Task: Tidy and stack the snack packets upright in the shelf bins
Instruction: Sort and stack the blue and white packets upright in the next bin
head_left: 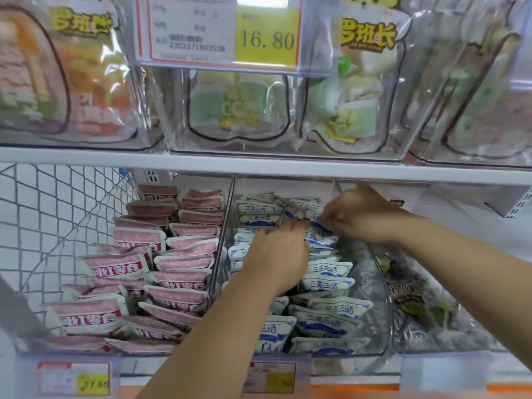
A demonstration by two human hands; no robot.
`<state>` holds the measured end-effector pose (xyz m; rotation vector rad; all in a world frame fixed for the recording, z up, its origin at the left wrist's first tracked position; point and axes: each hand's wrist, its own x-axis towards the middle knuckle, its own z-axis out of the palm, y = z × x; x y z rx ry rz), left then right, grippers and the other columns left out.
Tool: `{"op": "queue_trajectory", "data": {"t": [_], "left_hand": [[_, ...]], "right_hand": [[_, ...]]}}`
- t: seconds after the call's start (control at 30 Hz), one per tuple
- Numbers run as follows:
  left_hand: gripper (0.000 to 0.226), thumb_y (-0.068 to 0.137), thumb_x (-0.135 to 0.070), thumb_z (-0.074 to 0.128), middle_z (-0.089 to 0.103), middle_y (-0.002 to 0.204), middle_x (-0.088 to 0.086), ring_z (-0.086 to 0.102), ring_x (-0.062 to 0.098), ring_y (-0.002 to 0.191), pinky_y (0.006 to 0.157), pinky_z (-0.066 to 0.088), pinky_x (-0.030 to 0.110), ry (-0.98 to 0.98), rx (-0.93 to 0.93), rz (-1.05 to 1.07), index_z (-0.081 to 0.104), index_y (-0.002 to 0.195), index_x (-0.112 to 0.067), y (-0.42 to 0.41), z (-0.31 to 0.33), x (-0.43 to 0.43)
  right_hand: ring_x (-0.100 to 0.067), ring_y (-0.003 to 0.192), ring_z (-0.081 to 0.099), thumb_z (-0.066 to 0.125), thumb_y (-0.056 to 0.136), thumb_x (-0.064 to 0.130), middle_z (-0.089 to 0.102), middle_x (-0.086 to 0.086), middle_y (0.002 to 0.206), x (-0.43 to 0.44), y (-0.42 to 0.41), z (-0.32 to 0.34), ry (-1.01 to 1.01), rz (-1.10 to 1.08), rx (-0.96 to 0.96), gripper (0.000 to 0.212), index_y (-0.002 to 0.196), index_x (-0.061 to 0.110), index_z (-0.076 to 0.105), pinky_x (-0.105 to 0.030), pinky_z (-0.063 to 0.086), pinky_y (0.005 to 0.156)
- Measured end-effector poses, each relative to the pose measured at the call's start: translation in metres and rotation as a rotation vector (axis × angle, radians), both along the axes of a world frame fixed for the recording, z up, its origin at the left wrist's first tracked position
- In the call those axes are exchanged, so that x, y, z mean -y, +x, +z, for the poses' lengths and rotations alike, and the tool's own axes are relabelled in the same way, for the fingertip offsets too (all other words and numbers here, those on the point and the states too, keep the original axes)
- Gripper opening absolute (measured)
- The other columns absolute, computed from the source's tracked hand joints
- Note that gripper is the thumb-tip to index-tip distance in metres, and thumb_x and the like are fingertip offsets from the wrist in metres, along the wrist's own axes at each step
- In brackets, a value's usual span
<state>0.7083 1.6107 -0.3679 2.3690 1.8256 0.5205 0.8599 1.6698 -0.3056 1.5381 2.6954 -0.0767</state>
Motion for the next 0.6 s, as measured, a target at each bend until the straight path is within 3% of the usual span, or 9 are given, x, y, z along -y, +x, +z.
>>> {"op": "queue_trajectory", "data": {"t": [0.07, 0.13, 0.23, 0.33, 0.47, 0.6], "left_hand": [[0.043, 0.099, -0.027, 0.034, 0.046, 0.136, 0.002, 0.052, 0.024, 0.112, 0.100, 0.034, 0.036, 0.014, -0.017, -0.002, 0.033, 0.142, -0.025, -0.001, -0.002, -0.001], [0.042, 0.100, -0.028, 0.033, 0.047, 0.135, 0.002, 0.052, 0.023, 0.112, 0.099, 0.034, 0.035, 0.016, -0.018, -0.017, 0.035, 0.141, -0.025, -0.002, -0.004, -0.001], [0.038, 0.100, -0.029, 0.032, 0.051, 0.131, 0.001, 0.052, 0.021, 0.111, 0.097, 0.033, 0.033, 0.024, -0.020, -0.021, 0.039, 0.137, -0.025, -0.003, -0.005, -0.001], [0.037, 0.100, -0.030, 0.032, 0.056, 0.127, 0.000, 0.053, 0.020, 0.111, 0.098, 0.032, 0.033, 0.032, -0.014, -0.002, 0.041, 0.135, -0.024, -0.003, -0.004, 0.000], [0.034, 0.100, -0.031, 0.031, 0.062, 0.118, 0.003, 0.053, 0.021, 0.109, 0.098, 0.031, 0.035, -0.001, -0.050, 0.044, 0.041, 0.131, -0.021, -0.001, -0.003, 0.001], [0.031, 0.101, -0.031, 0.028, 0.063, 0.111, 0.006, 0.051, 0.023, 0.106, 0.096, 0.030, 0.037, -0.074, -0.051, 0.044, 0.040, 0.127, -0.020, 0.000, -0.002, 0.003]], "right_hand": [[-0.012, 0.120, 0.045, 0.053, 0.091, 0.030, 0.063, 0.013, 0.114, -0.006, -0.004, -0.004, 0.144, -0.080, 0.006, 0.023, 0.112, 0.031, 0.062, -0.037, 0.019, 0.106], [-0.017, 0.122, 0.041, 0.053, 0.090, 0.029, 0.062, 0.008, 0.109, -0.012, -0.016, -0.011, 0.162, -0.116, 0.179, 0.025, 0.113, 0.028, 0.061, -0.040, 0.019, 0.107], [-0.019, 0.101, 0.051, 0.050, 0.084, 0.007, 0.055, 0.007, 0.079, -0.018, -0.029, -0.020, 0.174, -0.092, 0.278, 0.017, 0.090, 0.020, 0.060, -0.041, 0.021, 0.105], [-0.019, 0.078, 0.046, 0.047, 0.080, -0.002, 0.050, 0.006, 0.072, -0.022, -0.023, -0.022, 0.217, -0.077, 0.172, 0.022, 0.080, 0.020, 0.050, -0.035, 0.027, 0.098], [-0.024, 0.077, 0.045, 0.049, 0.083, 0.002, 0.056, -0.002, 0.077, -0.015, -0.014, -0.023, 0.341, -0.085, -0.020, 0.019, 0.084, 0.020, 0.050, -0.031, 0.039, 0.072], [-0.024, 0.073, 0.043, 0.049, 0.084, 0.008, 0.053, -0.009, 0.079, -0.007, -0.010, -0.006, 0.299, -0.075, -0.197, 0.006, 0.082, 0.012, 0.052, -0.031, 0.024, 0.053]]}}
